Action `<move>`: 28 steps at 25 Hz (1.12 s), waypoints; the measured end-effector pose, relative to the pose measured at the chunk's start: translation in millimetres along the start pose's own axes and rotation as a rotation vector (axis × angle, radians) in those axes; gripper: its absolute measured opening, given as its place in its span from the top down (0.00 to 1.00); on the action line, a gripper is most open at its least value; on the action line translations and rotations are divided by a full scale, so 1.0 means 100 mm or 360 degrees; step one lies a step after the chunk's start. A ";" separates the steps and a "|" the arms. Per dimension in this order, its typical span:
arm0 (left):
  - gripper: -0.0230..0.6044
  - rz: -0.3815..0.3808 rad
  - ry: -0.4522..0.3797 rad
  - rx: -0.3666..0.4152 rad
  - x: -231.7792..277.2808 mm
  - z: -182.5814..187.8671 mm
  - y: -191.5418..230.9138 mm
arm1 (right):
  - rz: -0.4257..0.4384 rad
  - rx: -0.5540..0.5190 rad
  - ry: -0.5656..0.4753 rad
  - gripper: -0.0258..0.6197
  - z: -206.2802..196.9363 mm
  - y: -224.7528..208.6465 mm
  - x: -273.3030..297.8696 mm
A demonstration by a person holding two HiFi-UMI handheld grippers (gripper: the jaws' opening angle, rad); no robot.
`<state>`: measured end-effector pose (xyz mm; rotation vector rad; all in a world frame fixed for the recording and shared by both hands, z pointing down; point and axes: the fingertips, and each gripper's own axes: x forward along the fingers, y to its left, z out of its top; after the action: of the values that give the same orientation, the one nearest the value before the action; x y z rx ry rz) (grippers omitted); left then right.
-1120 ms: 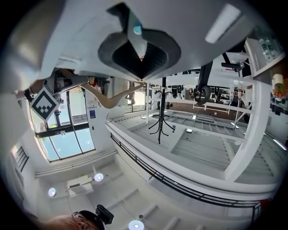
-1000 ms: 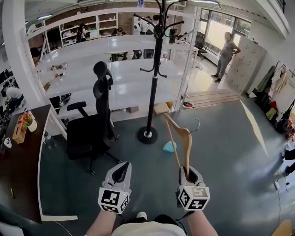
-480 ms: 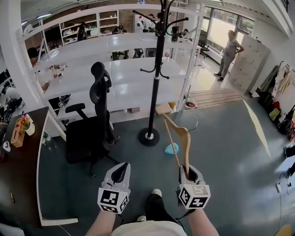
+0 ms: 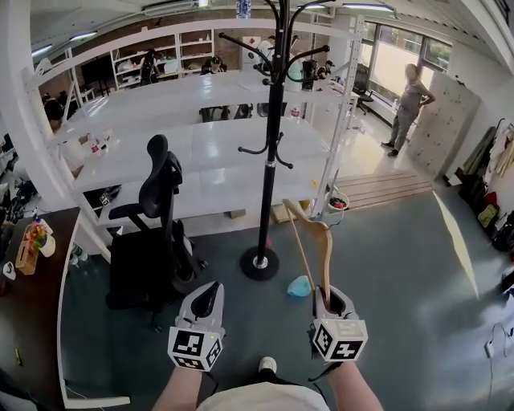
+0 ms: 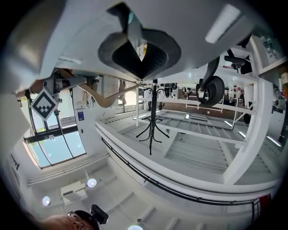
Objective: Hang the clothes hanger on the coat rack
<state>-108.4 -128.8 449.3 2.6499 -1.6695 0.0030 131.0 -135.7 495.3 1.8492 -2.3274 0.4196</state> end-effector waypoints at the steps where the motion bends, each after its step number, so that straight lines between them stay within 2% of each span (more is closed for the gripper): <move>1: 0.96 0.0001 -0.0005 -0.0003 0.11 0.00 -0.01 | 0.0007 0.0012 -0.0007 0.85 0.05 -0.08 0.08; 6: 0.96 0.0015 -0.0032 0.0001 0.56 0.03 -0.03 | 0.0031 0.0020 -0.0033 0.85 0.24 -0.39 0.45; 18: 0.96 -0.0011 0.0031 -0.0025 1.39 -0.10 0.15 | -0.0055 0.0021 0.0046 0.85 0.34 -0.86 1.19; 23: 0.96 -0.0035 0.0011 -0.0007 1.77 -0.01 0.35 | -0.0104 -0.0002 0.0016 0.85 0.64 -0.99 1.51; 28: 0.96 -0.0061 -0.0011 0.0035 2.12 0.12 0.56 | -0.0158 -0.0093 -0.0054 0.85 1.12 -1.06 1.90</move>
<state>-67.6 -343.8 439.6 2.7008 -1.6297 0.0122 196.7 -368.2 455.6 1.9486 -2.2320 0.3070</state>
